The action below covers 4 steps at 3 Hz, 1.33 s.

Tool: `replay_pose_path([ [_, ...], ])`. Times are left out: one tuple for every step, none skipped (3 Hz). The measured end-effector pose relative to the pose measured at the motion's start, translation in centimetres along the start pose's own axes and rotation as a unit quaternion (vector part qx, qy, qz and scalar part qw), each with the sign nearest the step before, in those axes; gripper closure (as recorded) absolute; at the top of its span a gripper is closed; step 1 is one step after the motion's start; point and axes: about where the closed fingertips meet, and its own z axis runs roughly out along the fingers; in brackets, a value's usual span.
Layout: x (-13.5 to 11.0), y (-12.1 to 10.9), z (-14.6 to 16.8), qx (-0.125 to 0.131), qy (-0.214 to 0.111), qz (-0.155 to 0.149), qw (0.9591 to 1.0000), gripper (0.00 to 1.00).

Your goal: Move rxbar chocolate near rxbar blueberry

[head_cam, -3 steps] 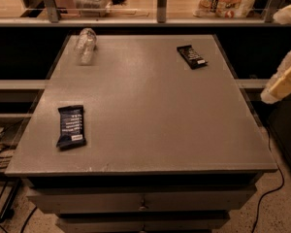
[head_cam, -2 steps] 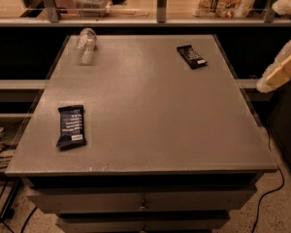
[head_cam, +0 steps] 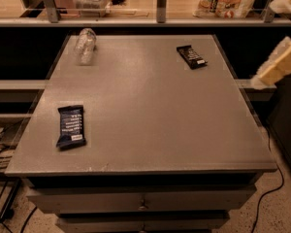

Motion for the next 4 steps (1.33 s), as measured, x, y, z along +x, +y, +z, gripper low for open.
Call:
replay_pose_path([
  [-2.0,-3.6,5.8,0.012,-0.025,0.025,0.9993,0.00],
  [-2.0,-3.6,5.8,0.012,-0.025,0.025,0.9993,0.00],
  [-1.8,-3.8,7.3,0.014,-0.008,0.042,0.9990,0.00],
  [-0.7,-4.7,9.7,0.017,-0.021,0.106,0.9940,0.00],
])
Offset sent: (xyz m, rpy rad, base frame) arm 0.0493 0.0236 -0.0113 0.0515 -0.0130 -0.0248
